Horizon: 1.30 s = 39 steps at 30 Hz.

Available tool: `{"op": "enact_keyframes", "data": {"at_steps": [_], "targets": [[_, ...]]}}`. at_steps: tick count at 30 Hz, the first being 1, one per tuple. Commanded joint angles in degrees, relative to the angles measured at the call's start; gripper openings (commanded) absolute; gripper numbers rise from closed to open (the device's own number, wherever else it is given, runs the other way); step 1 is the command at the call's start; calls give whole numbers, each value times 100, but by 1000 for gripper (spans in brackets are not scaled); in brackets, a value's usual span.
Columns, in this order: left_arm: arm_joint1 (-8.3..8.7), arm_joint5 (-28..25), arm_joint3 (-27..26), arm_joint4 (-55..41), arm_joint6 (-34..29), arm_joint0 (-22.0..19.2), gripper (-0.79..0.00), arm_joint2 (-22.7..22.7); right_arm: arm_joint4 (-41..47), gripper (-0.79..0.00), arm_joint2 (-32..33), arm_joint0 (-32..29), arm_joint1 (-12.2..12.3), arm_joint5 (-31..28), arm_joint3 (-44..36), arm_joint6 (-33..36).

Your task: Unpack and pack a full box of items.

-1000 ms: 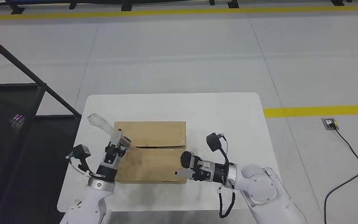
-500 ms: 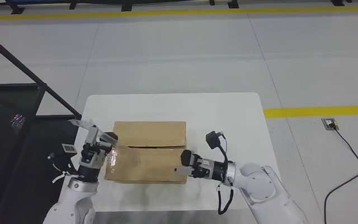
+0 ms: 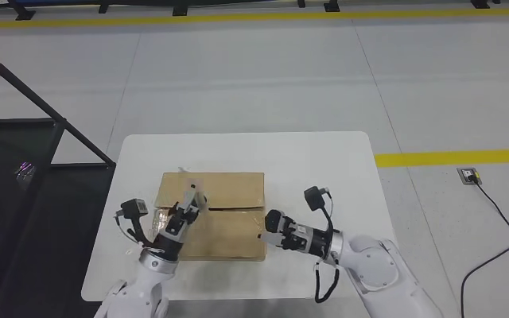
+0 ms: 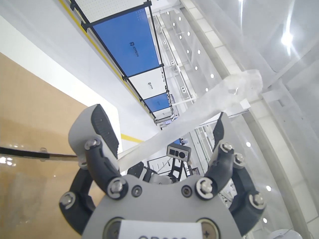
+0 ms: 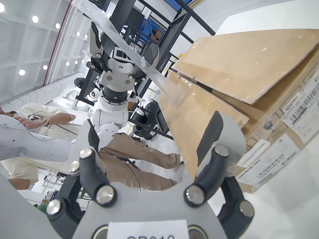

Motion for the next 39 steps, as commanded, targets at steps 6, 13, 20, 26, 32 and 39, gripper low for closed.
{"op": "enact_keyframes", "data": {"at_steps": [6,13,20,26,32,39], "targets": [[-90,68,276,454,54,-318,0,439,-19,0,292,-417,90,-160,-246,-214],[-130,-40,311,487,-3,-329,0,477,85,0,292,-299,126,215,-66,-158],[-138,-110,245,221,-64,-225,0,212,368,0,175,66,127,763,306,27],[-98,-216,-148,-456,-368,55,0,-372,158,0,257,4,186,931,269,136],[-46,-285,-472,-1198,-789,430,0,-1087,115,0,430,-245,261,866,142,198],[-13,-406,-473,-1854,-1246,771,0,-1713,-50,0,374,-186,220,1160,433,-868]]}}
